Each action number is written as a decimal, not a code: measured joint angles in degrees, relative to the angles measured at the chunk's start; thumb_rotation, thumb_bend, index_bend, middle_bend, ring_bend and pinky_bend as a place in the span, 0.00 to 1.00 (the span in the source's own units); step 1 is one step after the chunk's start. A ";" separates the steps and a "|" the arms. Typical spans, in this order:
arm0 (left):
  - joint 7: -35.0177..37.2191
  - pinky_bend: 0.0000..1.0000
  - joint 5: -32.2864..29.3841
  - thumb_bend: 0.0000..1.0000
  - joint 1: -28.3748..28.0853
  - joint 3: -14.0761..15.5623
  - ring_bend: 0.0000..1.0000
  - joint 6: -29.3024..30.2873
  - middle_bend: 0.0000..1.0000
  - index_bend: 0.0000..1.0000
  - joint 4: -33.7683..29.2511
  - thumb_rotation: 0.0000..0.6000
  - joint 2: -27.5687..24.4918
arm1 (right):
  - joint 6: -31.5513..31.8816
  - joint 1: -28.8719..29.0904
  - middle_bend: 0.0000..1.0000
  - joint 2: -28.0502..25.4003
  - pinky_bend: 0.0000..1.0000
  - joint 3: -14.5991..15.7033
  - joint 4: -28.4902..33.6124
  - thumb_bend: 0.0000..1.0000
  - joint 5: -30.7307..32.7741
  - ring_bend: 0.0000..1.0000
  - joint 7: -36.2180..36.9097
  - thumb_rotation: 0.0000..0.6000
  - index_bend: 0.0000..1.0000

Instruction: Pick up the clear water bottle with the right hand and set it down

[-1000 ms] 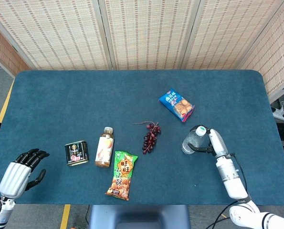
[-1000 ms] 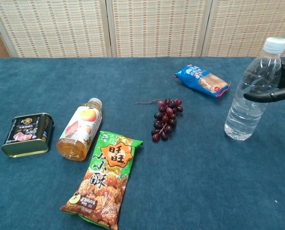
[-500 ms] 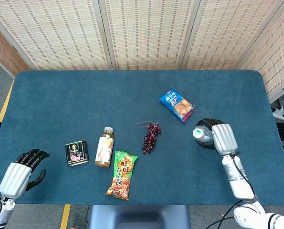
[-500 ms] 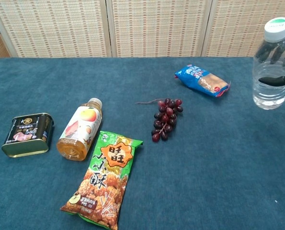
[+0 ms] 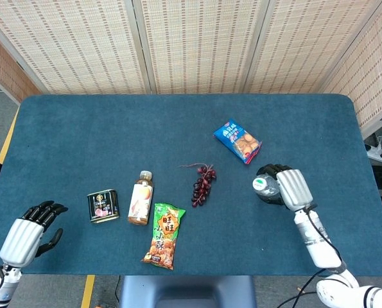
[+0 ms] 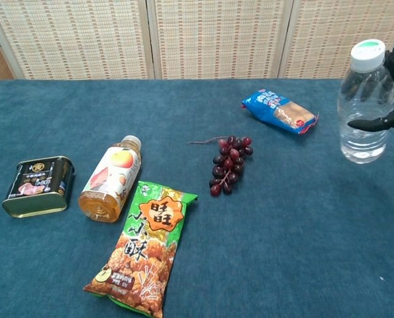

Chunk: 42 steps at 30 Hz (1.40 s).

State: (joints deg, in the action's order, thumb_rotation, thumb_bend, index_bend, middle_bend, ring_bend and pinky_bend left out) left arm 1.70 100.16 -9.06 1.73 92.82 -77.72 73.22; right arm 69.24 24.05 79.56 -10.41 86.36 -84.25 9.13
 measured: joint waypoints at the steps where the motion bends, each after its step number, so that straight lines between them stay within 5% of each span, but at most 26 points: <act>1: 0.01 0.34 0.04 0.40 0.01 0.02 0.20 0.04 0.27 0.26 -0.02 1.00 -0.02 | -0.22 0.21 0.73 -0.48 0.49 0.46 0.31 0.46 -0.94 0.59 4.96 1.00 0.82; 7: -0.02 0.34 0.13 0.40 0.03 0.02 0.20 0.18 0.27 0.26 -0.07 1.00 -0.04 | -1.06 1.24 0.73 -2.44 0.49 2.63 0.98 0.46 -5.36 0.59 33.93 1.00 0.82; 12: 0.00 0.34 -0.05 0.40 -0.02 -0.03 0.20 -0.02 0.27 0.26 -0.12 1.00 -0.04 | -0.97 1.24 0.74 -1.62 0.49 2.90 -1.77 0.46 -5.87 0.59 42.00 1.00 0.82; 17: -0.15 0.34 0.06 0.40 0.01 0.05 0.20 0.01 0.27 0.26 -0.19 1.00 -0.08 | 0.52 0.85 0.74 0.65 0.49 2.43 -5.52 0.46 -5.26 0.59 34.47 1.00 0.82; 27: -0.20 0.34 0.04 0.40 -0.03 0.07 0.20 -0.12 0.27 0.26 -0.25 1.00 -0.09 | 5.00 0.23 0.74 5.90 0.49 1.74 -13.41 0.46 -4.75 0.59 -14.20 1.00 0.82; 30: -0.06 0.34 -0.01 0.40 0.00 0.03 0.20 -0.03 0.27 0.26 -0.24 1.00 -0.11 | 4.98 0.30 0.74 6.09 0.49 2.18 -13.44 0.46 -4.93 0.59 -22.12 1.00 0.82; 36: 0.09 0.34 -1.09 0.40 -0.59 -0.56 0.20 -1.63 0.27 0.26 0.68 1.00 1.06 | 3.58 1.14 0.74 4.58 0.49 3.87 -11.10 0.46 -6.23 0.59 -20.77 1.00 0.82; 42: 0.29 0.34 -1.80 0.40 -1.15 -1.04 0.20 -2.06 0.27 0.26 1.95 1.00 2.34 | 2.19 2.70 0.74 1.85 0.49 6.20 -8.47 0.46 -8.52 0.59 3.49 1.00 0.82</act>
State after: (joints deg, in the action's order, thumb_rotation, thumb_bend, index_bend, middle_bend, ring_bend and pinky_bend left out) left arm 1.99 98.36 -10.21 0.69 90.76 -75.76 75.57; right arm 71.43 26.75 81.41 -4.21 77.89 -92.77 12.62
